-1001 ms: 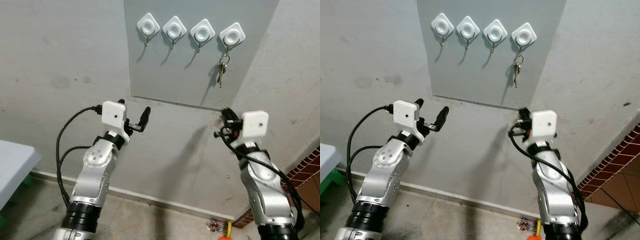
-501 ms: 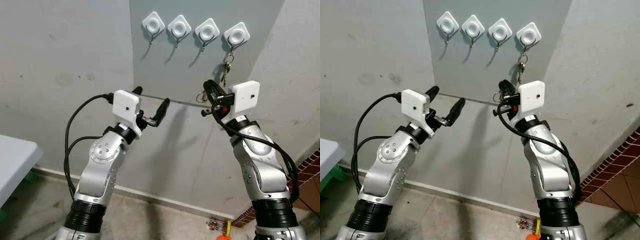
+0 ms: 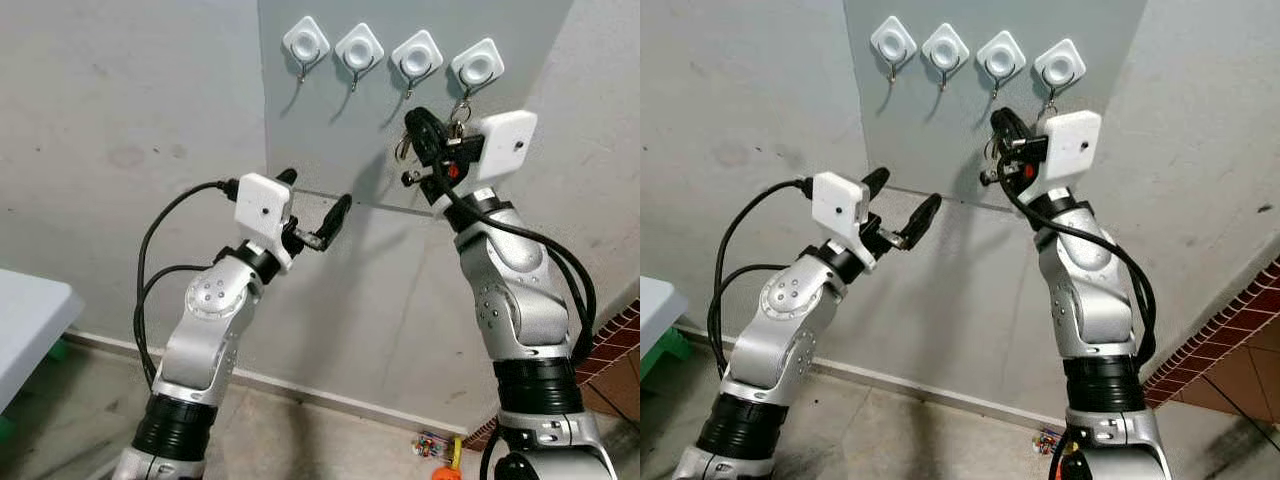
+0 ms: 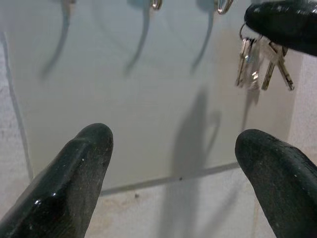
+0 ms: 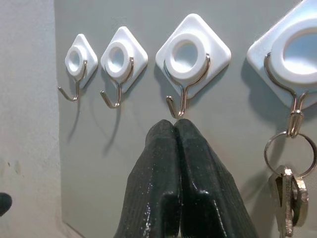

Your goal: Hang keys on a hook

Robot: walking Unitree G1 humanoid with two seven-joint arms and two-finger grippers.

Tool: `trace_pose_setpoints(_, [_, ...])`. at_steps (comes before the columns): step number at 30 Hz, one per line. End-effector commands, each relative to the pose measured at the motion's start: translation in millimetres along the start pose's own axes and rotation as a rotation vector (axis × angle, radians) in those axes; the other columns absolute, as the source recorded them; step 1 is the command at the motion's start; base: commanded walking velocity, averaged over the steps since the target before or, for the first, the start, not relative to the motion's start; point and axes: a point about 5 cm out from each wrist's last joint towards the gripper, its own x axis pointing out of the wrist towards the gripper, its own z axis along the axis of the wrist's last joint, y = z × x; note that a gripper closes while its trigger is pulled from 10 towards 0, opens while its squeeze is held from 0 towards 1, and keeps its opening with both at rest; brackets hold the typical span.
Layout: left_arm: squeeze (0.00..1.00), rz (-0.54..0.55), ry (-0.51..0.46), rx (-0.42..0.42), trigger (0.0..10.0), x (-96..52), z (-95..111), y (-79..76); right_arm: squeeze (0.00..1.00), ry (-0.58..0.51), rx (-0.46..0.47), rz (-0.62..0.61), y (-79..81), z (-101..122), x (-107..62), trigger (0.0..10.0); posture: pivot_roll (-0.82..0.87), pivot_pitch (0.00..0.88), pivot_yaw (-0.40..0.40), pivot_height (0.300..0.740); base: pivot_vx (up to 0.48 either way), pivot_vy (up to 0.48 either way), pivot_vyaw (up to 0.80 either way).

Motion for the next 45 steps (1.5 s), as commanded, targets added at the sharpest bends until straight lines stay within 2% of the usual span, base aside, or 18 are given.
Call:
trace_pose_setpoints(1, [0.00, -0.019, -0.013, 0.011, 10.0, 1.0, 5, -1.8, 0.00, -0.031, 0.014, -0.002, -1.7, 6, 4.1, 10.0, -0.02, 0.074, -0.014, 0.740, 0.000, 0.000, 0.00])
trace_pose_setpoints(11, [0.00, -0.013, -0.018, -0.007, 10.0, 2.4, 6, -2.8, 0.00, -0.104, 0.064, -0.011, -0.3, 16, 17.3, 10.0, -0.01, 0.064, -0.019, 0.740, 0.000, 0.000, 0.00])
trace_pose_setpoints(17, [0.00, -0.011, -0.017, -0.009, 10.0, 2.1, 5, -3.3, 0.00, -0.113, 0.073, 0.017, 2.8, 17, 18.9, 10.0, -0.01, 0.062, -0.022, 0.740, 0.000, 0.000, 0.00])
trace_pose_setpoints(31, [0.00, -0.001, -0.013, -0.025, 10.0, 0.6, 5, -1.5, 0.00, -0.144, 0.168, 0.020, 6.2, 19, 21.7, 10.0, 0.00, 0.066, -0.018, 0.740, 0.000, 0.000, 0.00])
trace_pose_setpoints(38, [0.00, 0.005, -0.013, -0.024, 10.0, -0.4, 6, -0.3, 0.00, -0.150, 0.240, -0.010, 3.7, 18, 22.5, 10.0, 0.00, 0.070, -0.016, 0.740, 0.000, 0.000, 0.00])
trace_pose_setpoints(45, [0.00, 0.008, -0.012, -0.028, 10.0, -0.5, 6, -0.7, 0.00, -0.121, 0.375, -0.057, 2.1, 7, 17.0, 10.0, 0.00, 0.076, -0.016, 0.740, 0.000, 0.000, 0.00])
